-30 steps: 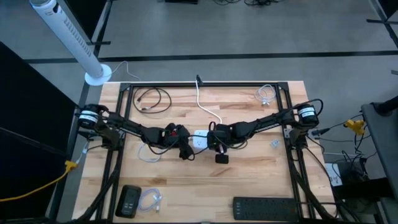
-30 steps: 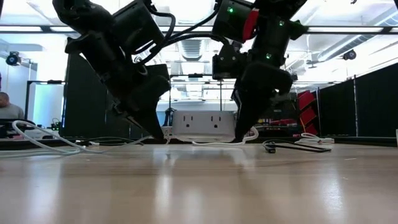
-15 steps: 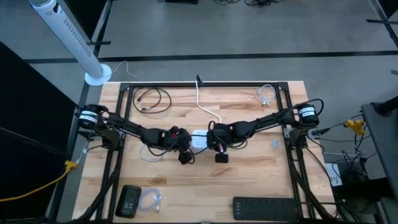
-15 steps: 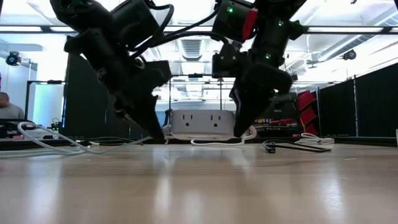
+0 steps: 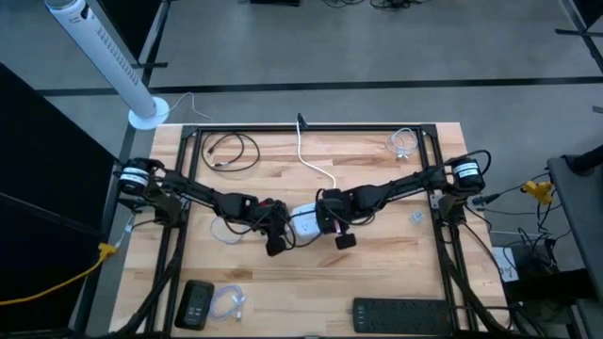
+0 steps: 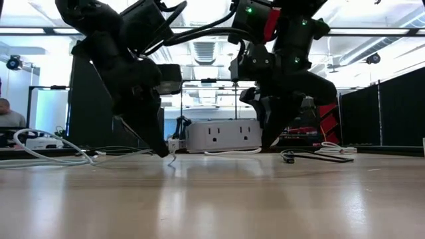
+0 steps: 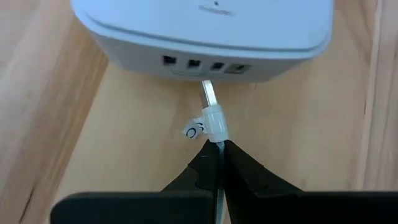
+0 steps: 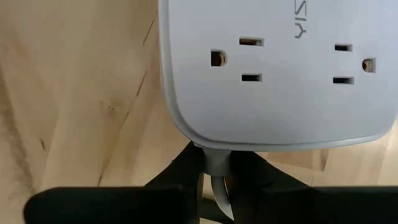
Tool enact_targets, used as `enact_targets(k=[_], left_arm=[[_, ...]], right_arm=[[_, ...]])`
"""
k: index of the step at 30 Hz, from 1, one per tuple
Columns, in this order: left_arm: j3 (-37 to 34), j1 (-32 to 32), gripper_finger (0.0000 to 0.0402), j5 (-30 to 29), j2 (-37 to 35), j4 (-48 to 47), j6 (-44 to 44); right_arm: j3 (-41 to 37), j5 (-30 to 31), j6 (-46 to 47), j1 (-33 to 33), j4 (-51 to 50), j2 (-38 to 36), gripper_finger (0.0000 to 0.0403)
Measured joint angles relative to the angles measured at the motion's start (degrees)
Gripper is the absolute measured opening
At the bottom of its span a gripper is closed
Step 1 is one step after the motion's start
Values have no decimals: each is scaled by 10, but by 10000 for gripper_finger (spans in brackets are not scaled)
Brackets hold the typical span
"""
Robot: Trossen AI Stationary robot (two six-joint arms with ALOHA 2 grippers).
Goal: Plug in charger cables
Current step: Insert the left white charger cable into the white outlet
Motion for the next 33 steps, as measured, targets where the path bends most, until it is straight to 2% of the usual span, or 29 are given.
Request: enact_targets(k=[7,15,33], left_arm=[[0,9,0,-2,0,0,-5],[0,11,0,-1,0,1,2],[0,12,0,9,19,29,7]], right_arm=[[0,4,25,0,-3,1,35],[-1,3,16,0,-25,5,35],[-1,4,-6,4,-4,32,35]])
